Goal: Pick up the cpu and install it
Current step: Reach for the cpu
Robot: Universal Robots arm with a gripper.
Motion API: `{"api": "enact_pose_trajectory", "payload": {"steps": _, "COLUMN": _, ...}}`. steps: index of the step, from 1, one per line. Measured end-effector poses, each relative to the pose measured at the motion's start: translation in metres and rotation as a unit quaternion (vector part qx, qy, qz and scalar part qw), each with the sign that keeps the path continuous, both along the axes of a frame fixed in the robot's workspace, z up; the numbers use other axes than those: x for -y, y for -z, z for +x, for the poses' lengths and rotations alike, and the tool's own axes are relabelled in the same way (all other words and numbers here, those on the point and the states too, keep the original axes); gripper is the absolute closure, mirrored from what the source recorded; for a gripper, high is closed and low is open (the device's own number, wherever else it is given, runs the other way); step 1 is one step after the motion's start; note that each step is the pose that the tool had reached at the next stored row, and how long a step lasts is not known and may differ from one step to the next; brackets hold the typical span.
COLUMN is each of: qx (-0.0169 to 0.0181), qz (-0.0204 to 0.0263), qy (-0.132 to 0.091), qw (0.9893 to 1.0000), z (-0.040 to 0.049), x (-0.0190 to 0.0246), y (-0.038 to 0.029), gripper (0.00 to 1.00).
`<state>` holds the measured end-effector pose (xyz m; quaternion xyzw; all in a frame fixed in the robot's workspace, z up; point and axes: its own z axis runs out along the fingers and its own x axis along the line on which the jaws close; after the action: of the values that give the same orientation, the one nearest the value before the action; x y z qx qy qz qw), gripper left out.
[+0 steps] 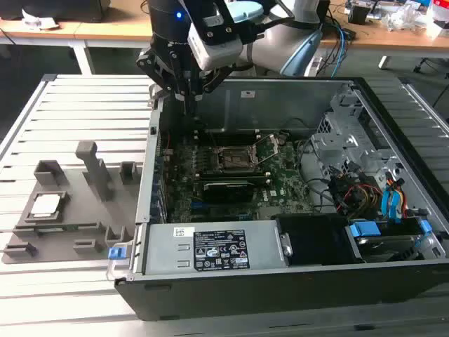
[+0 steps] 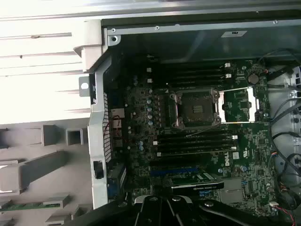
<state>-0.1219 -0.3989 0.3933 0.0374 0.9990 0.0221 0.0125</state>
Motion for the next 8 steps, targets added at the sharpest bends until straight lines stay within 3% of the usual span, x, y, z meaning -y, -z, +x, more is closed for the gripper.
{"api": "enact_pose_trajectory", "payload": {"steps": 3, "qx": 0.0000, "qz": 0.0000, "qy": 0.000, "qw": 1.0000, "z": -0.0014, "x": 0.0000, "y": 0.0000, "gripper": 0.89}}
{"api": "enact_pose_trajectory", "payload": {"steps": 8, "qx": 0.0000, "qz": 0.0000, "qy": 0.000, "qw": 1.0000, "z": -0.0145, "x": 0.0000, "y": 0.0000, "gripper": 0.89}}
